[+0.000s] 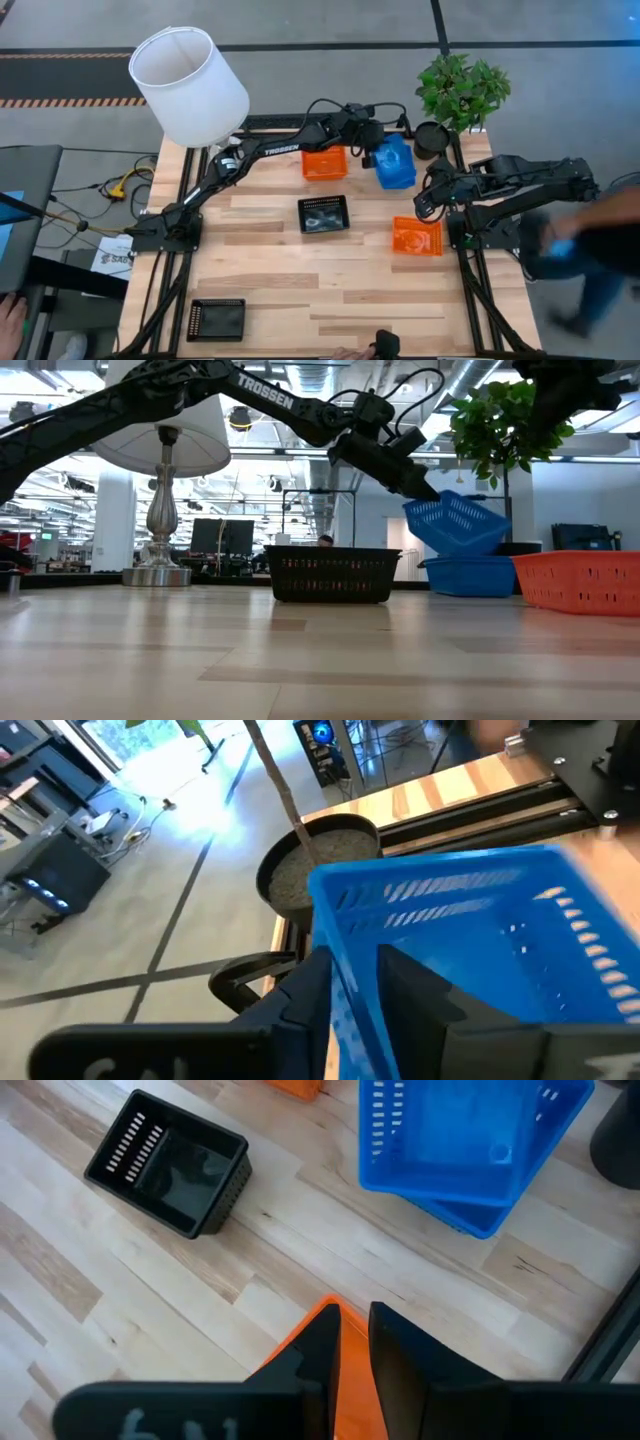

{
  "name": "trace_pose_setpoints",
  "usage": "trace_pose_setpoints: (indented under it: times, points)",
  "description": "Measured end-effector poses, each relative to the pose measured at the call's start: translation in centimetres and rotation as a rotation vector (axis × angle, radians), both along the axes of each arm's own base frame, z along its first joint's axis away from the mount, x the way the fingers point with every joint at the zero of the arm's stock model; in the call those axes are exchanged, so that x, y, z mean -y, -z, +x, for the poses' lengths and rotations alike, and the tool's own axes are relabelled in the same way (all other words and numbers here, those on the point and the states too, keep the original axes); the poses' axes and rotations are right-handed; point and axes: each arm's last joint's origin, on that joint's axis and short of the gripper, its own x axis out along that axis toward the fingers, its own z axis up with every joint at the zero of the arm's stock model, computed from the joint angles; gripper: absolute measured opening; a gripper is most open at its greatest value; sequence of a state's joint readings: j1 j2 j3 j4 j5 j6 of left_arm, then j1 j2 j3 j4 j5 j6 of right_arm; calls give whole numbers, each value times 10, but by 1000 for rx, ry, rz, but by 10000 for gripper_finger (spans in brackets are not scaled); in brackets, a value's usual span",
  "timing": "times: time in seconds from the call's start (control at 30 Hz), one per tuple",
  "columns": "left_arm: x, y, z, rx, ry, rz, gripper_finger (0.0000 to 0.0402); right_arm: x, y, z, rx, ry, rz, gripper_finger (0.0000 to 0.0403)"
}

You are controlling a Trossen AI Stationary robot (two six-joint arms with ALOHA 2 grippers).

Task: Stack baskets by color
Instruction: Stack the blue bin on the top blue bin

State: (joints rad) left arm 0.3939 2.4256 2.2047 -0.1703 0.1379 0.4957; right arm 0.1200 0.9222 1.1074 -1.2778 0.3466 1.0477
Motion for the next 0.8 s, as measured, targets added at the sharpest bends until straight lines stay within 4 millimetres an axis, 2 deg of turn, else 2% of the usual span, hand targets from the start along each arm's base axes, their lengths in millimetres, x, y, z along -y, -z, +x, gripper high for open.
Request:
trace_pose_setpoints:
  times: [0.37, 0.63, 0.8]
  points:
    - [0, -1, 0, 3, 8, 18, 116, 0, 0, 0, 2, 8, -16, 75]
    - [1, -3, 1, 34, 35, -7, 178, 1, 0, 0, 2, 10, -20, 75]
    - [3, -15, -4, 30, 24, -29, 209, 1, -1, 0, 3, 17, -52, 75]
